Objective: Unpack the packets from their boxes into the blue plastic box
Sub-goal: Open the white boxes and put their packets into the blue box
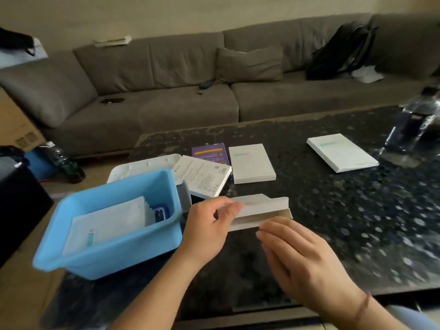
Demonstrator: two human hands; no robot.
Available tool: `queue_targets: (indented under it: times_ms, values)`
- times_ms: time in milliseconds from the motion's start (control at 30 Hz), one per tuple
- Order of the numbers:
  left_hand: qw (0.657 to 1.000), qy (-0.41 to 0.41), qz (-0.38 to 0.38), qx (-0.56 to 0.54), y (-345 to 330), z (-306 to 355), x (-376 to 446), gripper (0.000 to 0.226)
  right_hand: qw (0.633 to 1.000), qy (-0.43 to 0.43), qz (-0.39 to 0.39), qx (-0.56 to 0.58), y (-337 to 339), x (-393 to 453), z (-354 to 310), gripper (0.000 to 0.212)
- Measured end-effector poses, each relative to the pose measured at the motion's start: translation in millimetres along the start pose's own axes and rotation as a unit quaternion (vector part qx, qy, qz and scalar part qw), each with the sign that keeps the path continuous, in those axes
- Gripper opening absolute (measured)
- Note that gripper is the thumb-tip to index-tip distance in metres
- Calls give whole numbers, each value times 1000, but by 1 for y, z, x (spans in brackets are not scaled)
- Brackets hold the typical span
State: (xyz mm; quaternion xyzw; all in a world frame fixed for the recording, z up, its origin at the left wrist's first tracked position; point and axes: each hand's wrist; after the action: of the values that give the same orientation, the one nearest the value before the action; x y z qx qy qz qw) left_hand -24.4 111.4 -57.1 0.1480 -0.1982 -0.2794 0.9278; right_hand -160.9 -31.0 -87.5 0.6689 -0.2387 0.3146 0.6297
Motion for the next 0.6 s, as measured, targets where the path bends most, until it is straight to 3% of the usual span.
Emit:
queue_targets:
  times_ms: [100, 267, 367, 467, 600]
  values:
    - [1000, 7, -9, 17, 1, 3, 10, 13, 999, -9, -26, -42, -9, 16, -4, 17]
    - [999, 0, -7, 44, 1, 4, 17, 9, 978, -37, -163, -122, -23, 41, -4, 14]
    - [999, -12, 5, 44, 1, 1, 18, 12, 969, -53, -194, -141, -31, 45, -3, 23]
    - [998, -30, 10, 51, 2, -4, 16, 28, 981, -21, -132, -137, -30, 39, -3, 8]
    - [999, -36, -6, 15, 2, -9, 12, 41, 994, 4, -32, -106, -14, 17, -3, 26]
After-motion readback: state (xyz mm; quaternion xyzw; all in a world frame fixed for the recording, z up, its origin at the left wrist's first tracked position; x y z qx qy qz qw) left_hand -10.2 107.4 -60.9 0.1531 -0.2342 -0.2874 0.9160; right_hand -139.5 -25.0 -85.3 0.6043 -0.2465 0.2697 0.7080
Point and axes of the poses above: each hand's wrist, its own x-axis towards the middle knuckle, its own y-axis out of the back of the hand, z = x × y, and after that the axes turned 10 degrees about -x, right-handed
